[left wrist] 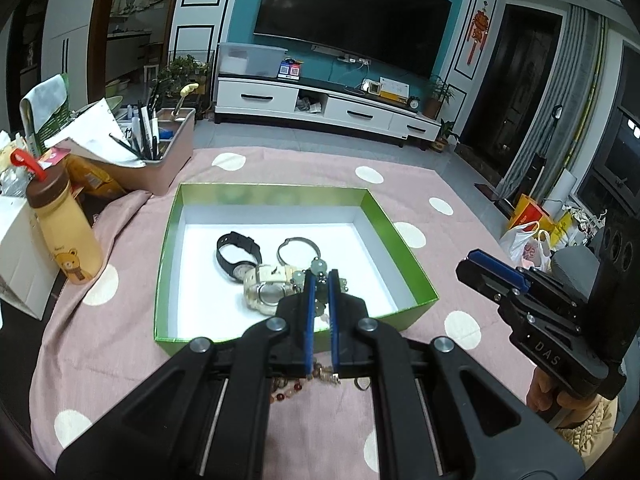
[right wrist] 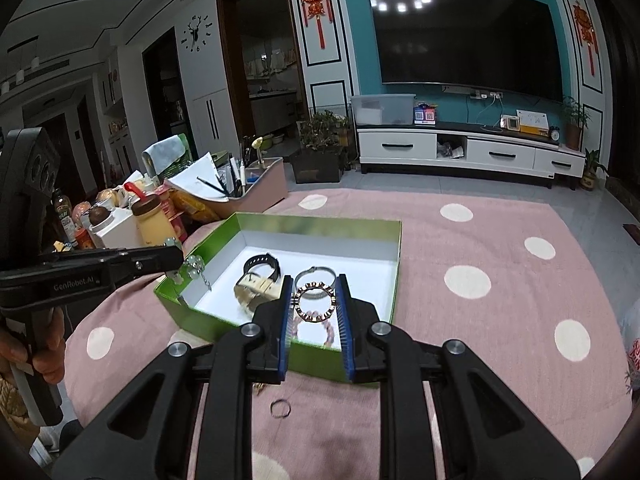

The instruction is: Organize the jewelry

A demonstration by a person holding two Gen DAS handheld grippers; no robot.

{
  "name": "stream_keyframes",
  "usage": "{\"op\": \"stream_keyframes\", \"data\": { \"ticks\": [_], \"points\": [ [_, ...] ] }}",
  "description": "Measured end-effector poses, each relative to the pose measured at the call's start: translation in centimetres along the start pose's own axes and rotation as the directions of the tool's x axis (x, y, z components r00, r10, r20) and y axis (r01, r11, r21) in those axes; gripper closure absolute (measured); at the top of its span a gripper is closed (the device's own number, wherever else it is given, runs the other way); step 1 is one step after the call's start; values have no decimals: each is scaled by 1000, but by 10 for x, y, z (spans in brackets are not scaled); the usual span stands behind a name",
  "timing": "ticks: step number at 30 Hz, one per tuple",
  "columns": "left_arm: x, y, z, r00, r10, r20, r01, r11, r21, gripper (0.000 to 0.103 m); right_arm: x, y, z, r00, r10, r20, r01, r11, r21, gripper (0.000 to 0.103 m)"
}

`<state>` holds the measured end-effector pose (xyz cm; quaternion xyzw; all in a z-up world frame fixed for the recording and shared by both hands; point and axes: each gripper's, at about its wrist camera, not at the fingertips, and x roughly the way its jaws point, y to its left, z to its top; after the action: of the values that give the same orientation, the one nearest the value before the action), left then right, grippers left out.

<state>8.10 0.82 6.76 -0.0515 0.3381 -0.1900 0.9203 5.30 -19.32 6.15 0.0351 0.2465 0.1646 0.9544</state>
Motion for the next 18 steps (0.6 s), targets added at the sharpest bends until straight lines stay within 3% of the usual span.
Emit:
{"op": "stream_keyframes", "data": {
  "ticks": [18],
  "points": [
    [54,-1,28,1000,-2,-26,2,1000,1,97,32,-18,15,999,-34,-9,35,999,18,83]
  ]
}}
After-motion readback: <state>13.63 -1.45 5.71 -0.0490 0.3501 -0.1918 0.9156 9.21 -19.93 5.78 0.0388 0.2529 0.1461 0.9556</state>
